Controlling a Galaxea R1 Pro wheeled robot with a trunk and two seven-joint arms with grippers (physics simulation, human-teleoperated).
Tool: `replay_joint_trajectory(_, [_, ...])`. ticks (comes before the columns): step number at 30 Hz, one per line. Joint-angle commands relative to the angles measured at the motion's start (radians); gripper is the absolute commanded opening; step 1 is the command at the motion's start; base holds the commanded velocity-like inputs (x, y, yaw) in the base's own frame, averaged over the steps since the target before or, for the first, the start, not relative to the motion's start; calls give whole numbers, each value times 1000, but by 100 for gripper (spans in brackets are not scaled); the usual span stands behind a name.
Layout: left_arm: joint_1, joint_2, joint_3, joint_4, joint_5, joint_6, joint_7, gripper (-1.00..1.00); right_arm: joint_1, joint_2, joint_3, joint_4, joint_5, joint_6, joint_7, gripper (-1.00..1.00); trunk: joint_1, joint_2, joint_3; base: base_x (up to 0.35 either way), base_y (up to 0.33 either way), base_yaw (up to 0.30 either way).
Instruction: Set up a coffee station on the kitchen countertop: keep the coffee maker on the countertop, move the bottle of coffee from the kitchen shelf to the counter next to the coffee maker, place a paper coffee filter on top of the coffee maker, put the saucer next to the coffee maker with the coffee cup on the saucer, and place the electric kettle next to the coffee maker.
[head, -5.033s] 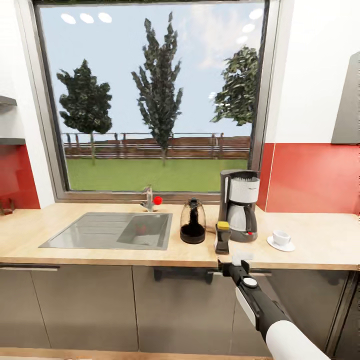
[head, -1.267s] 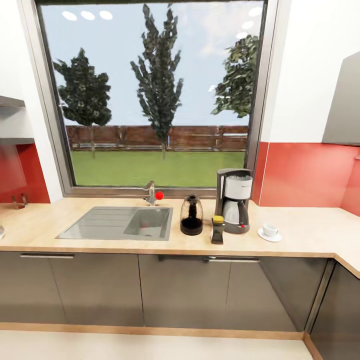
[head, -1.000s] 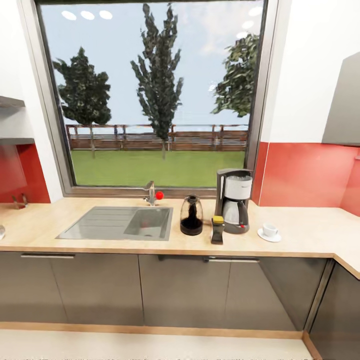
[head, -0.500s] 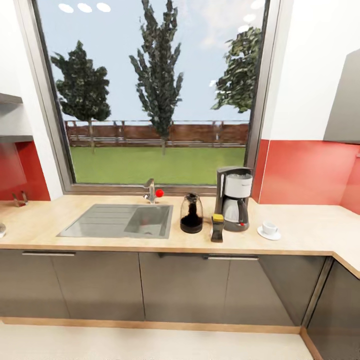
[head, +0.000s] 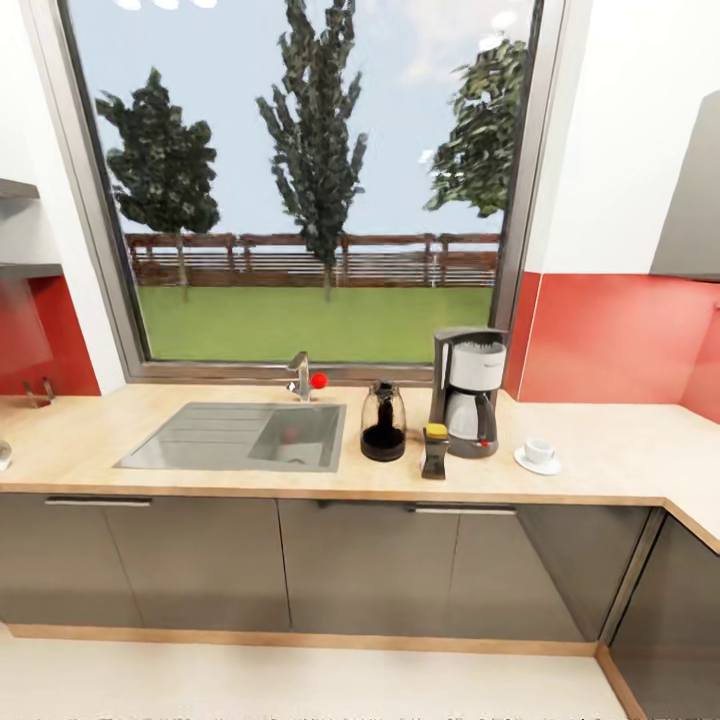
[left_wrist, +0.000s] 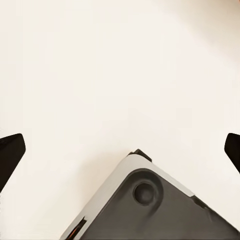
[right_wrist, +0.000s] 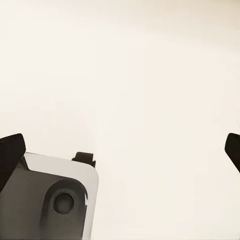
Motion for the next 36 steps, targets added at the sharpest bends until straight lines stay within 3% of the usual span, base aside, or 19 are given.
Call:
replay_joint_trajectory(1, [1, 0, -8, -1, 11, -2, -4, 100, -1, 0, 7, 3, 2, -6, 0, 100, 0, -1, -2, 0, 0, 0])
replay_joint_trajectory(9, [1, 0, -8, -1, 11, -2, -4, 100, -1, -4, 7, 3, 2, -9, 0, 100, 0, -1, -6, 24, 41, 0])
replay_joint_trajectory(36, [0, -1, -9, -1, 9, 1, -4, 100, -1, -15, 7, 5, 2, 2, 0, 100, 0, -1, -6, 210, 271, 0])
